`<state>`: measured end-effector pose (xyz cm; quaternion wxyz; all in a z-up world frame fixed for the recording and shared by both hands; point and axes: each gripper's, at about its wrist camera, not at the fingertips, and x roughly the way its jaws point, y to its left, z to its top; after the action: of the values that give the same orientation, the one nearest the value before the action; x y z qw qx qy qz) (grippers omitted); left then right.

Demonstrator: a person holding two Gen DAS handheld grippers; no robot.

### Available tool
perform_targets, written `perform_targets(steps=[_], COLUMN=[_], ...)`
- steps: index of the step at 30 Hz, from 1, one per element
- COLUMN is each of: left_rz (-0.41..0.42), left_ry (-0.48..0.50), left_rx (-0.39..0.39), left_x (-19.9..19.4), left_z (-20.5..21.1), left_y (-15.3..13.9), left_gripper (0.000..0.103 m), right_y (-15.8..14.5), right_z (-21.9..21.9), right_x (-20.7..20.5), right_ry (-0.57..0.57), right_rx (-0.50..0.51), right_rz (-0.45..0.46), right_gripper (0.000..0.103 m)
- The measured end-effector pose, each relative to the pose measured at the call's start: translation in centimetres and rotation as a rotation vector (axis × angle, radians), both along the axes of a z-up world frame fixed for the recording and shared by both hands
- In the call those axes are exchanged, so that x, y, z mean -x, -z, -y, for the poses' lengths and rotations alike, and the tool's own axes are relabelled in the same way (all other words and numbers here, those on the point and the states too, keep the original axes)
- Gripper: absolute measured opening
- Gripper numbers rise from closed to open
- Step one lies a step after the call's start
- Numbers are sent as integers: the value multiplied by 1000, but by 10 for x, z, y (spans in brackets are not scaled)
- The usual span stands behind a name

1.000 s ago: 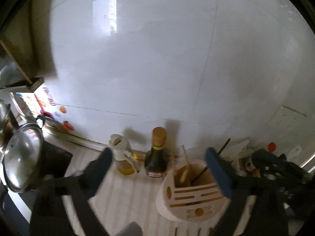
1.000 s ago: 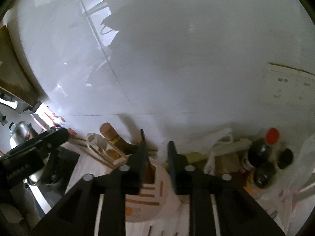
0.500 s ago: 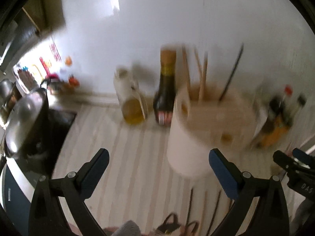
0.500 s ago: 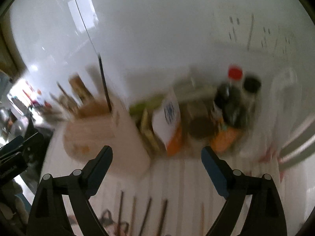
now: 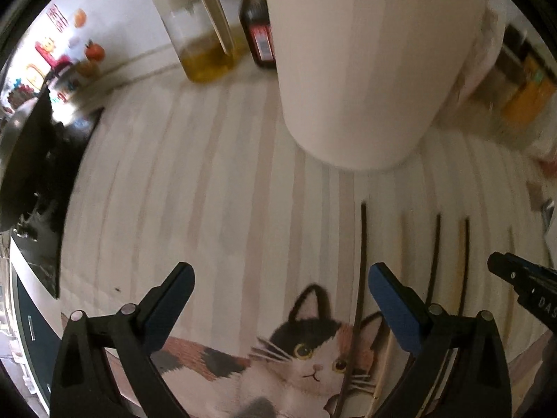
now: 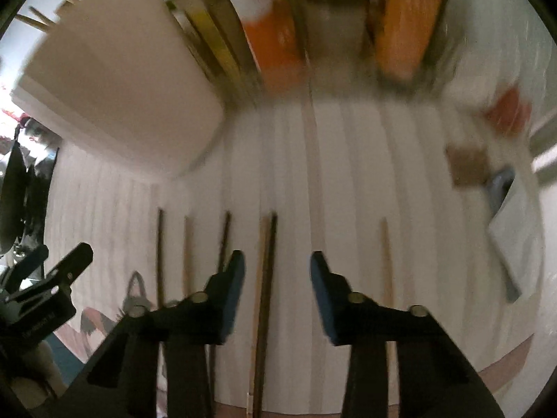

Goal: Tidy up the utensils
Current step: 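Open both tools and return them to the chopstick row, then grasp a dark chopstick with the left tool while the right tool grasps another dark chopstick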

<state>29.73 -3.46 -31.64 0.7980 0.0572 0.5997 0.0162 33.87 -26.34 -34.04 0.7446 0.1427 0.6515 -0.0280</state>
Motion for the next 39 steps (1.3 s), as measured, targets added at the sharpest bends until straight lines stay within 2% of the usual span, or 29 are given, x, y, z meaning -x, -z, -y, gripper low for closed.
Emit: perform_targets(steps=[2,3,4,7,10,14,17,19,20,22,25,33,37,38,39], left_rz=[-25,-34,-46,-66,-78,-95,-109,-123,-124,-118,-120,-126,-157,-162,-167], left_ry=[6,11,16,28,38,41,52,62,64,76,75,57,30,26,24], left_rx=[-3,1,3,16,21,43,53,61,72,92,90,84,200,228,248], left_x=[2,2,3,4,5,6,7,6,5,5,6,14,15,15,14], left_z=[3,4,6,10,15,20,25,27,28,28,25,7,5,6,7], left_y=[10,13,17,24,30,37,41,45,46,46,45,43,41,40,39], left_gripper=[99,93,88,81,79,76,59,37,34,18,5,5,8,10,17], right_y=[14,15,19,28,37,37,36,37,37,37,33,32,34,34,33], right_z=[3,-1,-1,-5,-12,-24,-32,-35,-36,-35,-26,-11,-7,-7,-6], right_x=[4,6,7,9,11,12,13,13,12,15,20,30,31,31,32], right_ry=[4,2,-2,-22,-46,-88,-125,-140,-143,-154,-157,-149,-132,-130,-124], right_rx=[-19,-18,-21,-23,-9,33,60,52,63,84,88,66,58,54,46], right_rz=[-28,-36,-41,-59,-70,-64,-64,-71,-78,-91,-115,-137,-135,-135,-135], right_gripper=[25,24,23,23,19,19,12,4,4,4,4,5,5,5,5])
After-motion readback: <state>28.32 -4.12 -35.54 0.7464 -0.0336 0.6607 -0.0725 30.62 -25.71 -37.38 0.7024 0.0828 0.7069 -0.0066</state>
